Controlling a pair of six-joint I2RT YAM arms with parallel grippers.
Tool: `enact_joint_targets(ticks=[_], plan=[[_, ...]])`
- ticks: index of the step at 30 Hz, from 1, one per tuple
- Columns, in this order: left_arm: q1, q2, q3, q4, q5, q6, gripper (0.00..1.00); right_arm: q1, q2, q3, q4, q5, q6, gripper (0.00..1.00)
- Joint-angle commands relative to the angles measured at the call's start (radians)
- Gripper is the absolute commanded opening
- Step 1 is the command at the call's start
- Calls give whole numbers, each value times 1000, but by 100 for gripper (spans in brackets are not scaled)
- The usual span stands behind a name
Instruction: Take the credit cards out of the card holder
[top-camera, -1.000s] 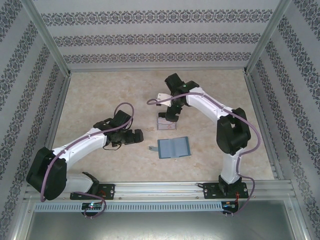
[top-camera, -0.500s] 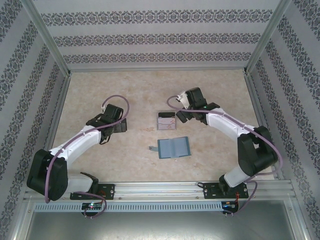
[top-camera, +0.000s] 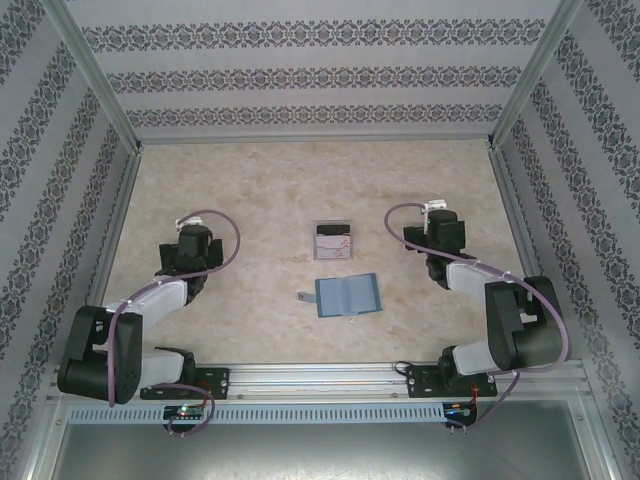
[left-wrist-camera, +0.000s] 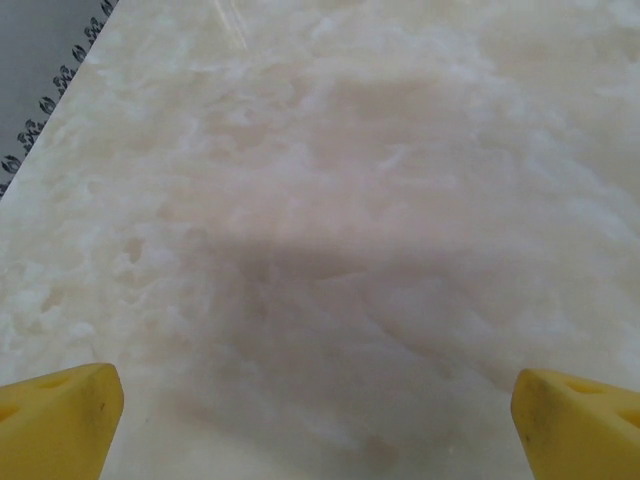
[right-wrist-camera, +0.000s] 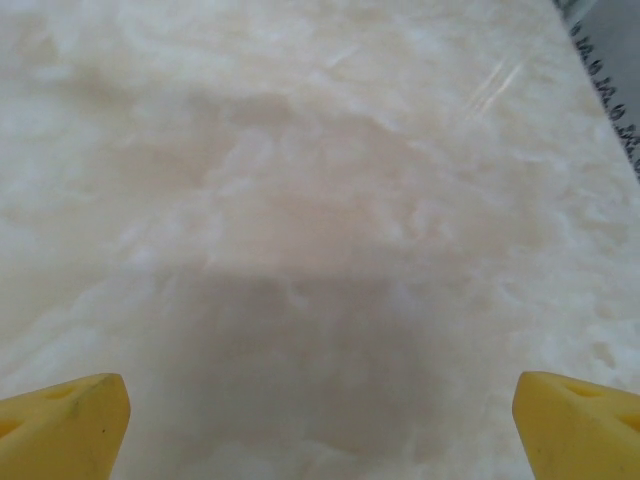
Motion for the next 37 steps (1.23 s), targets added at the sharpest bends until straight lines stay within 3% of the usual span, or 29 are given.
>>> enact_joint_targets(ticks=[1, 6, 8, 14, 16, 18, 20, 25, 37], plan=[[49, 32, -27, 317, 124, 37, 100, -53, 6, -54, 288, -97, 97, 98], [95, 144, -9, 480, 231, 38, 100, -67, 70, -124, 474, -88, 118, 98], [109, 195, -6, 541, 253, 45, 100, -65, 74, -126, 478, -94, 112, 98], [124, 240, 48, 475, 325, 52, 100, -61, 79, -132, 493, -95, 107, 98], [122, 256, 37, 509, 375, 74, 100, -60, 79, -133, 495, -96, 107, 98], [120, 294, -19, 644, 397, 82, 100, -61, 78, -134, 496, -96, 106, 98], [120, 322, -73, 790, 360, 71, 100, -61, 78, -134, 495, -95, 106, 98], [78, 310, -44, 710, 240, 85, 100, -61, 79, -133, 495, -96, 106, 98], [77, 312, -63, 752, 254, 94, 100, -59, 78, -128, 487, -182, 71, 98]])
